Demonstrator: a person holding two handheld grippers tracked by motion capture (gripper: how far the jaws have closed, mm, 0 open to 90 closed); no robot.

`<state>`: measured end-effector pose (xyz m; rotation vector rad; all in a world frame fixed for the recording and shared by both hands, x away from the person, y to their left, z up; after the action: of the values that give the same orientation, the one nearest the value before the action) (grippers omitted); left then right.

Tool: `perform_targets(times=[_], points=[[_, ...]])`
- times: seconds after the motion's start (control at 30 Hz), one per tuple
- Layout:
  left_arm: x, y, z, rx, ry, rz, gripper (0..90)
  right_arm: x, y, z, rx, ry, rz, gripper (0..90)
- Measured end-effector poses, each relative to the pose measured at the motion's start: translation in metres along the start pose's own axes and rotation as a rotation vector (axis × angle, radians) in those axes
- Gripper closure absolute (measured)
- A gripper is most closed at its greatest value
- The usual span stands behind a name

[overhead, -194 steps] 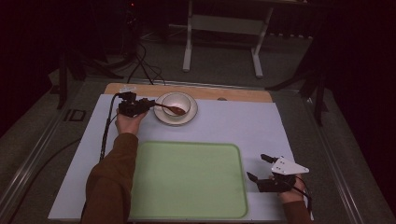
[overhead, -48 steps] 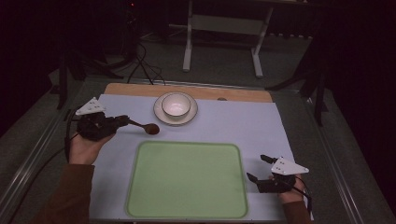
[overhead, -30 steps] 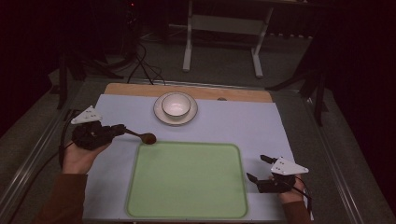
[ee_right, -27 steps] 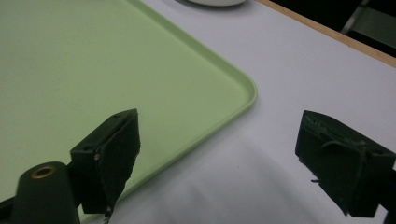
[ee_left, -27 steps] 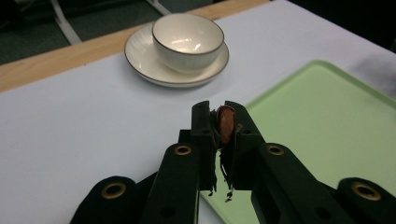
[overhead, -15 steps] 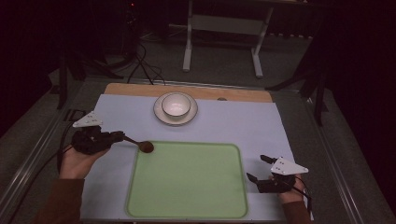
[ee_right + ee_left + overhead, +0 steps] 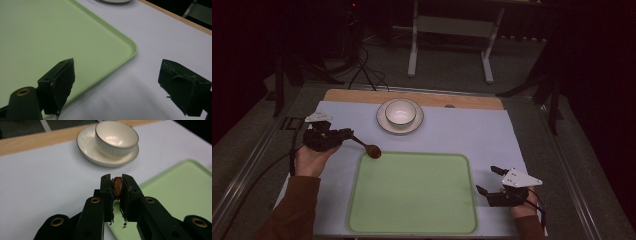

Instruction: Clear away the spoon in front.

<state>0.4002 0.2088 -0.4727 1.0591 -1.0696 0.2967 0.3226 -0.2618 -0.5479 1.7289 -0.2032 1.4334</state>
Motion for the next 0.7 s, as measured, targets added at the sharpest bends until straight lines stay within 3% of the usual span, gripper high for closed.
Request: perform_targets(times=[0.07,0.23,0.33,0.53,0.7], points=[[0.007,-0.012,-0.004,0.035,0.024,0.042,80.8,0.0,0.0,0.0,0.001,-0.001,-0.003,13.8],[0.009,-0.029,-0.006,0.008,0.078,0.084,80.6,0.0,0.0,0.0,0.0,-0.003,-0.002,13.8],[0.009,-0.036,-0.007,0.0,0.089,0.079,79.9,-0.001,-0.001,0.0,0.003,-0.002,-0.006,13.8],[0.01,-0.051,-0.011,0.027,0.094,0.057,76.9,-0.001,-0.001,0.0,0.004,-0.005,-0.007,13.8],[0.006,-0.069,-0.007,-0.007,0.099,0.028,75.2,-0.001,-0.001,0.0,0.006,-0.007,-0.009,13.8]])
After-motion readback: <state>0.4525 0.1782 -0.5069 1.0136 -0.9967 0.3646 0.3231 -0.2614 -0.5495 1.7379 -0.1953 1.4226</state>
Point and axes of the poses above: each handheld gripper's, and its own axes: y roughly backward along the jaws, x roughly out of its top, z roughly to its right, the point moved 8 cm from there along -y, roughly forward along the jaws, and after that the axes turned 7 degrees about -y, right-handed, at the moved point
